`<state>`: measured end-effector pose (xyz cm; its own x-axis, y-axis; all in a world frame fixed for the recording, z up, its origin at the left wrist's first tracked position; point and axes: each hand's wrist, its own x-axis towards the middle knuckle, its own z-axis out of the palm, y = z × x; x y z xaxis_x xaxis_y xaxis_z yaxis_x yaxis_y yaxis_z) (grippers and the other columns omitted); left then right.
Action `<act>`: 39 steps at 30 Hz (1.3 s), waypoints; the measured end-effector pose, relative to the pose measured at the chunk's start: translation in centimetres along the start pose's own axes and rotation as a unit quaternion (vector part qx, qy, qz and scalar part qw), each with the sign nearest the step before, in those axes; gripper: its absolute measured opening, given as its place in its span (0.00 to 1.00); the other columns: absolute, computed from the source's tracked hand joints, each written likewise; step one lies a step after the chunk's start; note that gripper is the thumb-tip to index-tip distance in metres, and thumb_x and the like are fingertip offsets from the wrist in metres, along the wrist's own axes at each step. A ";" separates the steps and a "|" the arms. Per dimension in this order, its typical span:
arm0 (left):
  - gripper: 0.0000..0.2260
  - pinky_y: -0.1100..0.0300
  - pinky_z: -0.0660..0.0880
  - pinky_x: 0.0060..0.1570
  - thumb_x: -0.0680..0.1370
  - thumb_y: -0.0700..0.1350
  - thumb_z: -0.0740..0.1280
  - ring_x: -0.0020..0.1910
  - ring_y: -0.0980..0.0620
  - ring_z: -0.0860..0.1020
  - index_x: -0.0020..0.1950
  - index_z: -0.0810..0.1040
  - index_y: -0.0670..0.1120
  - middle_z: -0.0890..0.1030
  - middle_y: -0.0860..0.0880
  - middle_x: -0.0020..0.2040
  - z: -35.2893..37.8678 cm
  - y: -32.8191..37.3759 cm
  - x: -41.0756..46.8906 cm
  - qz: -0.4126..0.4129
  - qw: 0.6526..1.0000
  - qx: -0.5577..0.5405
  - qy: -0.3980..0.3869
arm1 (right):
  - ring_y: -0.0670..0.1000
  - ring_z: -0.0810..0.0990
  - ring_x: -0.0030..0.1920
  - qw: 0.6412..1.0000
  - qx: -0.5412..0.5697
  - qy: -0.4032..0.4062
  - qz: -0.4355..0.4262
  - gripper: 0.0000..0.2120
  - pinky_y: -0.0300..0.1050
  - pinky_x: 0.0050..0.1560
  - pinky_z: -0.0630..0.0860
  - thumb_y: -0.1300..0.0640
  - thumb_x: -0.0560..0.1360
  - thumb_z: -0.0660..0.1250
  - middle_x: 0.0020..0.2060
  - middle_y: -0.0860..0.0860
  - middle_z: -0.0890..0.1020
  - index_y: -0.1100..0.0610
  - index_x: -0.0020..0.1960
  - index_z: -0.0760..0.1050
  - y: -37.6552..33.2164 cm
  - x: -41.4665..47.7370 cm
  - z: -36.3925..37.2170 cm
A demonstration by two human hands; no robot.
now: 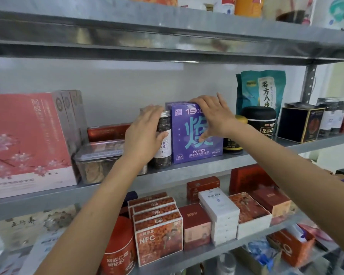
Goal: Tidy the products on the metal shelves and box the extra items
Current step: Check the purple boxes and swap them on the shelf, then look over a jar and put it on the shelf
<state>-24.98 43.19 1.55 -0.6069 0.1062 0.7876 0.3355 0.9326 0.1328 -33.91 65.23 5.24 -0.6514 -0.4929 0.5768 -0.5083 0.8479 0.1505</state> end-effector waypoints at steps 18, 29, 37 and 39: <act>0.36 0.44 0.50 0.75 0.77 0.64 0.59 0.78 0.44 0.51 0.80 0.53 0.51 0.54 0.44 0.80 14.8 9.9 -7.8 0.011 0.977 0.214 0.004 | 0.51 0.44 0.79 0.995 -0.102 -0.001 0.002 0.36 0.56 0.73 0.28 0.35 0.78 0.55 0.76 0.52 0.64 0.56 0.77 0.57 10.9 -7.2 0.8; 0.31 0.43 0.50 0.75 0.80 0.63 0.50 0.78 0.42 0.53 0.80 0.55 0.49 0.56 0.43 0.79 18.3 10.8 -7.7 -0.059 0.956 0.285 0.044 | 0.59 0.71 0.65 0.993 0.011 0.027 -0.115 0.34 0.57 0.77 0.38 0.31 0.72 0.60 0.57 0.59 0.76 0.60 0.60 0.65 14.3 -5.9 2.4; 0.33 0.44 0.50 0.76 0.79 0.64 0.47 0.78 0.41 0.54 0.80 0.52 0.48 0.56 0.41 0.79 18.1 11.6 -8.6 -0.087 0.939 0.332 -0.008 | 0.56 0.69 0.57 0.969 0.199 0.116 -0.090 0.32 0.48 0.61 0.66 0.39 0.66 0.75 0.55 0.56 0.69 0.60 0.56 0.68 14.1 -7.1 2.8; 0.33 0.44 0.49 0.75 0.79 0.65 0.46 0.78 0.40 0.53 0.80 0.51 0.48 0.55 0.41 0.79 17.8 11.9 -8.5 -0.099 0.940 0.324 -0.031 | 0.54 0.66 0.58 0.947 0.287 0.122 -0.076 0.31 0.43 0.55 0.64 0.46 0.64 0.79 0.56 0.55 0.67 0.59 0.55 0.67 13.4 -8.1 2.8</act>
<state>-28.61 59.55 -14.27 -0.6589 -0.0904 0.7468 -0.2863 0.9482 -0.1378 -37.00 79.99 0.36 -0.4313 -0.4816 0.7629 -0.8544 0.4896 -0.1739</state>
